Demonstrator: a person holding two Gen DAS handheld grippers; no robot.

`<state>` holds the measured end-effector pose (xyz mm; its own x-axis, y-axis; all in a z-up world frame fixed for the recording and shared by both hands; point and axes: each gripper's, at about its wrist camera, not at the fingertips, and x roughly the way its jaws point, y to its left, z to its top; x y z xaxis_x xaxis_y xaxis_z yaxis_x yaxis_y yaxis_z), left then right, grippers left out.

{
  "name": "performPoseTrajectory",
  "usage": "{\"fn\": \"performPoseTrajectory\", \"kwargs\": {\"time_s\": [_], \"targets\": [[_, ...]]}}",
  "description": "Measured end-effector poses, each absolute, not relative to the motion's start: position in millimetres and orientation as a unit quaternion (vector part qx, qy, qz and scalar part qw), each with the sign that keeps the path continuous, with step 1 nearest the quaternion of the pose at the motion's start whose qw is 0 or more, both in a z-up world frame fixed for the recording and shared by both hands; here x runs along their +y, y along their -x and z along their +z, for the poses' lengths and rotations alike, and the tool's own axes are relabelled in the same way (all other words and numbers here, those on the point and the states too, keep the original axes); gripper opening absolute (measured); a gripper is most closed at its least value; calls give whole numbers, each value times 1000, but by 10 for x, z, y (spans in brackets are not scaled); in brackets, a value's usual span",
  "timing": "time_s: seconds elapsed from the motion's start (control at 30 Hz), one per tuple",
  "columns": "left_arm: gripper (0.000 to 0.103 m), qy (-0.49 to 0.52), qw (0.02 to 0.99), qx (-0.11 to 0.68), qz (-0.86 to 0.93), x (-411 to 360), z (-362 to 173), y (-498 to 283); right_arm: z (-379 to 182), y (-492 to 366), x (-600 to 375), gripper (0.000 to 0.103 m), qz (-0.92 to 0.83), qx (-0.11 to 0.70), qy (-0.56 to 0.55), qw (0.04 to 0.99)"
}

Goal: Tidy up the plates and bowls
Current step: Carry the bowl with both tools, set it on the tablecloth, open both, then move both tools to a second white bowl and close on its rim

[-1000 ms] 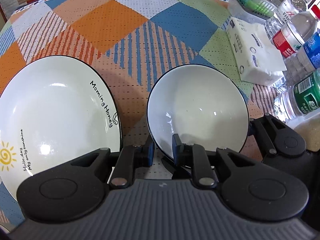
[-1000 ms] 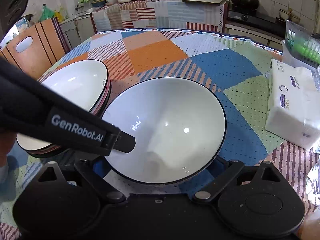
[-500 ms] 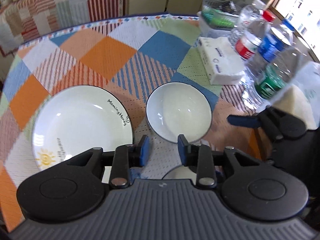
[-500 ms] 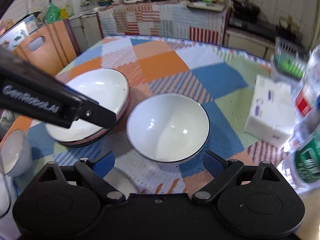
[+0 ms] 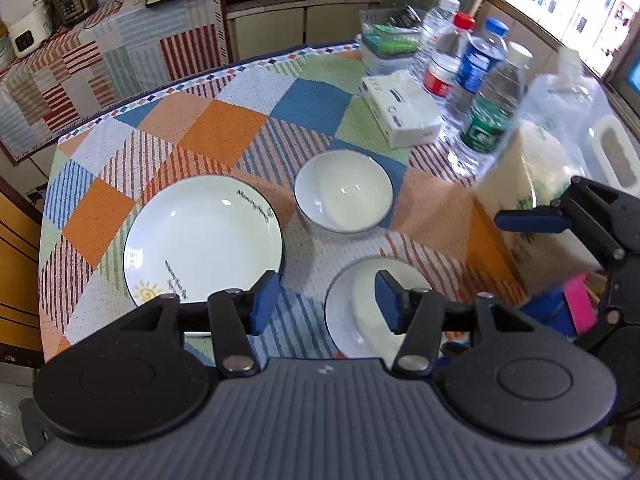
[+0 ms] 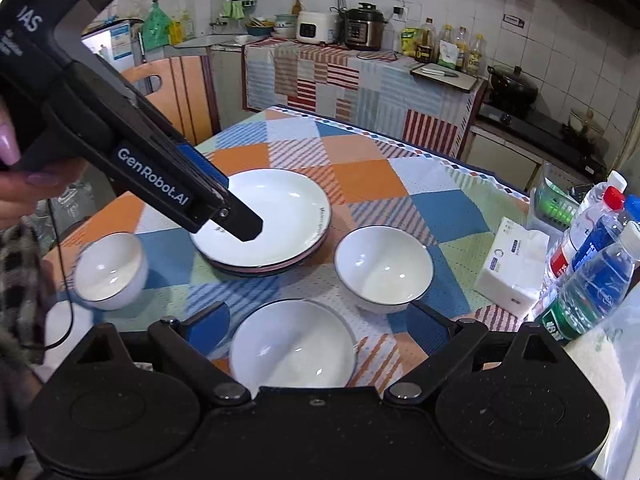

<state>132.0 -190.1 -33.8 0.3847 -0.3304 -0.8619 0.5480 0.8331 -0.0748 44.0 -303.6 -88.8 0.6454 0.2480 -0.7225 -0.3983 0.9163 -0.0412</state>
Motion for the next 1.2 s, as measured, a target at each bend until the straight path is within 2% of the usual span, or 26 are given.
{"fn": "performPoseTrajectory", "kwargs": {"time_s": [0.47, 0.6, 0.87, 1.1, 1.2], "targets": [[66, -101, 808, 492, -308, -1856, -487, -1001, -1048, -48, -2899, 97, 185, 381, 121, 898], [74, -117, 811, 484, -308, -1888, -695, -1003, -1214, -49, -2831, 97, 181, 381, 141, 896], [74, -136, 801, 511, -282, -1967, -1328, -1117, -1741, -134, -2625, 97, 186, 400, 244, 864], [74, -124, 792, 531, -273, -2017, -1715, -1242, -2079, -414, -2702, 98, 163, 439, 189, 863], [69, -116, 797, 529, -268, -2033, -1826, -1282, -2211, -508, -2753, 98, 155, 452, 164, 863]]}}
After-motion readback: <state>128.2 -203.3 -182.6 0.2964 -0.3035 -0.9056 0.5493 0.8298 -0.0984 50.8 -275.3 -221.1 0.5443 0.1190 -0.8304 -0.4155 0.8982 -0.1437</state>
